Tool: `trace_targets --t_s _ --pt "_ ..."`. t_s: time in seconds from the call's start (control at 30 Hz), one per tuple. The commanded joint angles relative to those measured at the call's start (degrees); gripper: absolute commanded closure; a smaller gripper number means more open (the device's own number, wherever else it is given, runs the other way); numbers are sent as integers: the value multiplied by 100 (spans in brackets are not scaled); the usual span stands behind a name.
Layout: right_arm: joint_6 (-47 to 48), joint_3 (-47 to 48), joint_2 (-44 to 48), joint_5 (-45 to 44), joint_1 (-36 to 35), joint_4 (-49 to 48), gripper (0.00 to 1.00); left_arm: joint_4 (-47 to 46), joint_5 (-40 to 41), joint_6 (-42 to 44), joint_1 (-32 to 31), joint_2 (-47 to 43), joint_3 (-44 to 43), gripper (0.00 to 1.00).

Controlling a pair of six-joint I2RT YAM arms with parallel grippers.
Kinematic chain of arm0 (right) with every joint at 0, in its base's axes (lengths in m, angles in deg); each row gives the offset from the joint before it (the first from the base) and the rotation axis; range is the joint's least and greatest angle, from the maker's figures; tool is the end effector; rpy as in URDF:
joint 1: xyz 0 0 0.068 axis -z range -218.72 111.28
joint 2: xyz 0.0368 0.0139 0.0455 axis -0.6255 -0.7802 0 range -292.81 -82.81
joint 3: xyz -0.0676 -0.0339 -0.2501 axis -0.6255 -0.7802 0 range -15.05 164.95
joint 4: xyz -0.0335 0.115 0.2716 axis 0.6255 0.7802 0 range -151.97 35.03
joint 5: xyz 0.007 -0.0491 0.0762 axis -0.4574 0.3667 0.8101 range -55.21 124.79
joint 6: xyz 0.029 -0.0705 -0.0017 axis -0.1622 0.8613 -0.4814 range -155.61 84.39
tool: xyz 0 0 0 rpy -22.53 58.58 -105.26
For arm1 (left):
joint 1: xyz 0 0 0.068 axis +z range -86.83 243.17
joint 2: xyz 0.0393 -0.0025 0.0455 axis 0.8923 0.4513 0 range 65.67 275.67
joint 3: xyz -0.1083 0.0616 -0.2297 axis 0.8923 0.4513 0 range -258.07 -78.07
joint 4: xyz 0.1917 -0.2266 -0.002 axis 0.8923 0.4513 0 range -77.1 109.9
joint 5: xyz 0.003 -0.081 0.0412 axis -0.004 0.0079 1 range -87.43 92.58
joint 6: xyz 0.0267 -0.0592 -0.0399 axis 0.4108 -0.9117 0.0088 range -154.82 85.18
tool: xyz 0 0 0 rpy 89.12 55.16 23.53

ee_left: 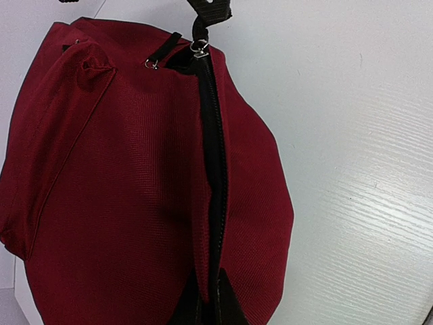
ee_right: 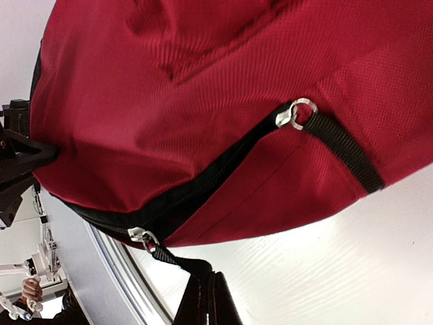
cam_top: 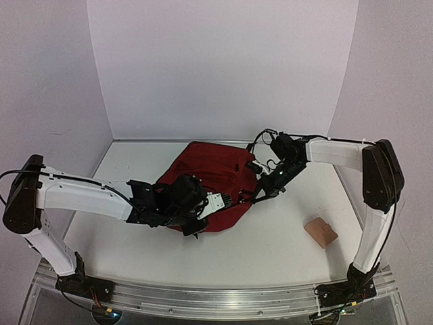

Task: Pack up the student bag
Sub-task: Zip the student bag at the center of the board.

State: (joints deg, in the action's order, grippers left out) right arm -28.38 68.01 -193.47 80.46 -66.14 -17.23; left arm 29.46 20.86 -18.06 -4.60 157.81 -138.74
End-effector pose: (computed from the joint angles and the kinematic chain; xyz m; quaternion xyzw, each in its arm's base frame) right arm 0.3544 0.2359 0.1582 -0.3281 0.8516 0.4023 0.0721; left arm 0.1671 -0.3553 0.1686 0.5778 0.7205 -0.0184 0.3830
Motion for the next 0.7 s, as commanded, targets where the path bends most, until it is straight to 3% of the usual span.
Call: trace_targets --t_s 0.0,0.23,0.5,0.67 --pt "207 502 -385 -702 269 52 100 595 40 -224 -16 -407 182 100" --pt "225 1112 -1193 -947 450 44 100 816 -90 -368 -40 -384 257 100" --pt "207 1022 -1317 -877 503 38 100 908 -68 -480 -95 -613 587 100" --pt "22 1554 -1503 -1104 829 29 100 904 -40 -659 -96 -563 715 100"
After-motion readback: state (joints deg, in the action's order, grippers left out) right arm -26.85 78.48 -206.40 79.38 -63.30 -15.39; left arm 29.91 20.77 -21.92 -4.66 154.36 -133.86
